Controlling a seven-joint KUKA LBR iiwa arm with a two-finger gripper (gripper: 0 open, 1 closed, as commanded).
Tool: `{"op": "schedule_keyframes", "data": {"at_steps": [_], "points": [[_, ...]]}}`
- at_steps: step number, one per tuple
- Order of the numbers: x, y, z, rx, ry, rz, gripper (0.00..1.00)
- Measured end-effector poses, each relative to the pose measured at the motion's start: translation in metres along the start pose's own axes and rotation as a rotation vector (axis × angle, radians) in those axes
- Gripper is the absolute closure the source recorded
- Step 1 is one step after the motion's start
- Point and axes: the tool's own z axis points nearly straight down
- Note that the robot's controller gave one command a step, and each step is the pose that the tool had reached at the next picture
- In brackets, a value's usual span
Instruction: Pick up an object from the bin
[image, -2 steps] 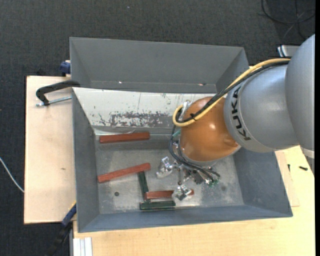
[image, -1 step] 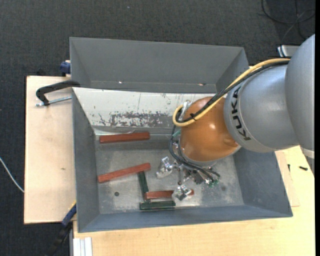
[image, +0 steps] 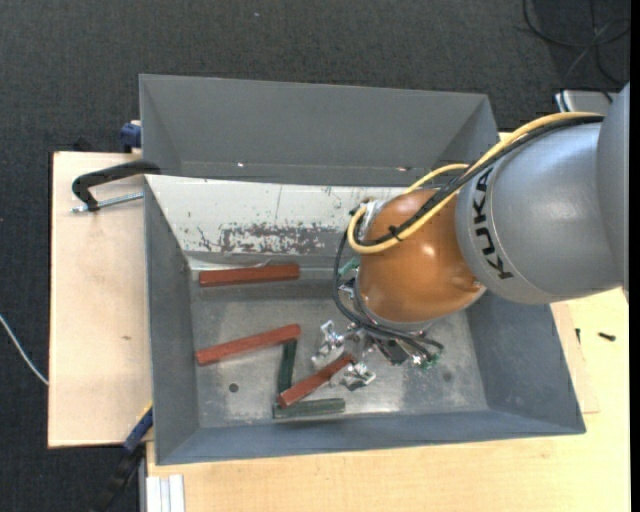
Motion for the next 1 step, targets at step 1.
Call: {"op": "schedule_keyframes", "data": {"at_steps": [1], "points": [[-0.0035,-0.0191,-0.1072,-0.003,-0.005,-0.422,1.00]]}}
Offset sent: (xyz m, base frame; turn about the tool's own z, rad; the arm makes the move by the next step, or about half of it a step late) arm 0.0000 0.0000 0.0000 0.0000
